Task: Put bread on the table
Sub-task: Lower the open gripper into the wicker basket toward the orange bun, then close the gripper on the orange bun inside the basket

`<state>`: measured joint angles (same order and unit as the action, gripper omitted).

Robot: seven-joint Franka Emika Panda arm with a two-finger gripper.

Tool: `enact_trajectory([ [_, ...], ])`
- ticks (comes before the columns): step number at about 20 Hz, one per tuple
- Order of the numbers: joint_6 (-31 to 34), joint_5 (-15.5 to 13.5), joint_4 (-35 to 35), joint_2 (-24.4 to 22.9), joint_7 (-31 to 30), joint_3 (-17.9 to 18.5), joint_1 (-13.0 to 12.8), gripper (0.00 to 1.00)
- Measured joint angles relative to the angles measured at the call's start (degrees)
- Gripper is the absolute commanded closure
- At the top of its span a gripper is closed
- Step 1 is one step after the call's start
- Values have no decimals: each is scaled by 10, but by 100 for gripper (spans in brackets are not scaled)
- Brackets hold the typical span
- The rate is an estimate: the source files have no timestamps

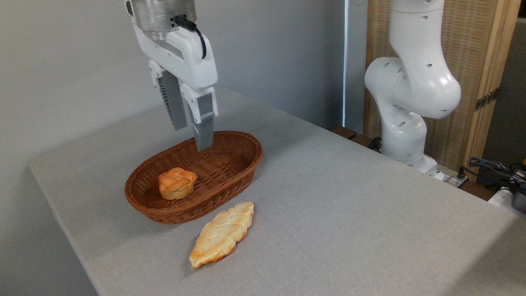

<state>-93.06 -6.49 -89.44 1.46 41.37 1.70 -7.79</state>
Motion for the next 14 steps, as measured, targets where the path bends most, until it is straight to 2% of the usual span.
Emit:
enact_trajectory([
  [3,-51,-27,-19,1,-7,-26,-1,0],
  [8,-194,-31,-104,11,-19,-103,-4,0],
  [11,-236,-31,-148,14,-17,-119,-5,0],
  [14,-242,-31,-170,16,5,-120,-6,0],
])
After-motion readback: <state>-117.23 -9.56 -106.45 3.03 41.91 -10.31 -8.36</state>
